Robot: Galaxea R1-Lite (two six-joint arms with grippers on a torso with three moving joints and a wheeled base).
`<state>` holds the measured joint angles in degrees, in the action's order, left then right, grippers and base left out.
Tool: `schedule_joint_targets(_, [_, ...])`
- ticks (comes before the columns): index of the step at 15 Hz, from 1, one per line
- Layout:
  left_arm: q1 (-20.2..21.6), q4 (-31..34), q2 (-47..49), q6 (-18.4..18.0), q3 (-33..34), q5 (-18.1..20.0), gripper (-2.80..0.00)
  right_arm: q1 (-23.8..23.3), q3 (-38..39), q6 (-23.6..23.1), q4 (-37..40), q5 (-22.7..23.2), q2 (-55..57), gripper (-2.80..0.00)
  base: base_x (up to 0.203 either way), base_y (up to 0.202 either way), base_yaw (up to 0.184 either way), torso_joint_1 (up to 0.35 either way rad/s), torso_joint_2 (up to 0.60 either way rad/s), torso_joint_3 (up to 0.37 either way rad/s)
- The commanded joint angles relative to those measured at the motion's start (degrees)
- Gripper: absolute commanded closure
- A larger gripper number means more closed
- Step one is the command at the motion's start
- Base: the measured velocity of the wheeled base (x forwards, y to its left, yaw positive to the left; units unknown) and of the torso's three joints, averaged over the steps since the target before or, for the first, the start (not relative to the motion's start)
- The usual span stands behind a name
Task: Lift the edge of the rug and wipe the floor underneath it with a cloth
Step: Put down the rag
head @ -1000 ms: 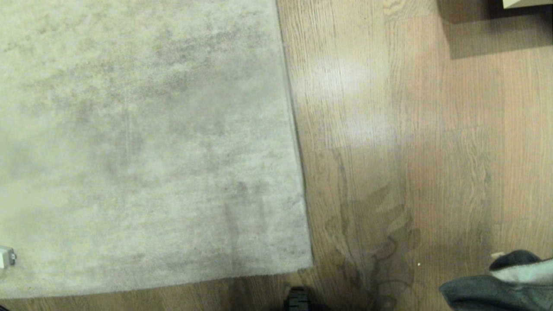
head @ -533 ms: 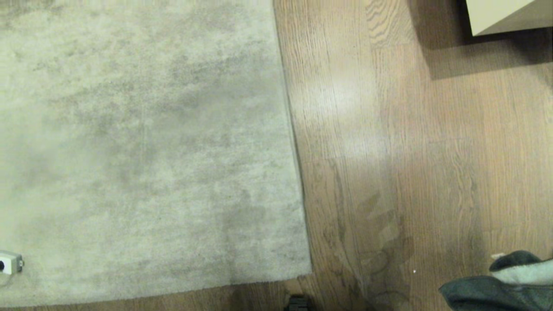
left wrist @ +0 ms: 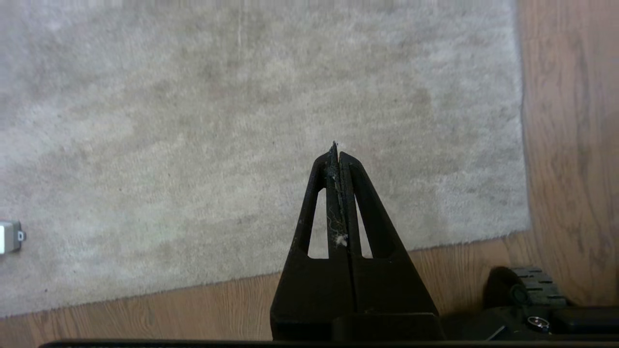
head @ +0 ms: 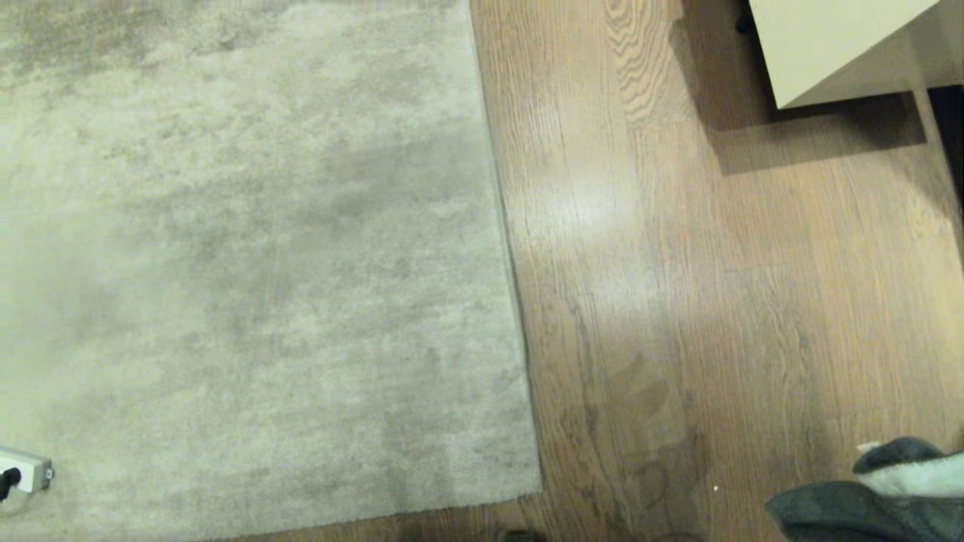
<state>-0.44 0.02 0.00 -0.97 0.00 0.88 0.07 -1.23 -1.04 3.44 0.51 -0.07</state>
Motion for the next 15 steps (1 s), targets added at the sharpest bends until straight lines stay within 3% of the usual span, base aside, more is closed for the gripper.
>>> schedule_joint_targets(1, [0.00,-0.02,0.00,0.01,0.00,0.00,0.00,0.01,0.00,-0.02,-0.01,0.02,0.13,0.00,0.000,0.000,0.000,0.001,0.00,0.204])
schedule_joint_targets(15, [0.00,-0.02,0.00,0.01,0.00,0.00,0.00,0.01,0.00,-0.02,-0.01,0.02,0.07,0.00,0.000,0.000,0.000,0.001,0.00,0.202])
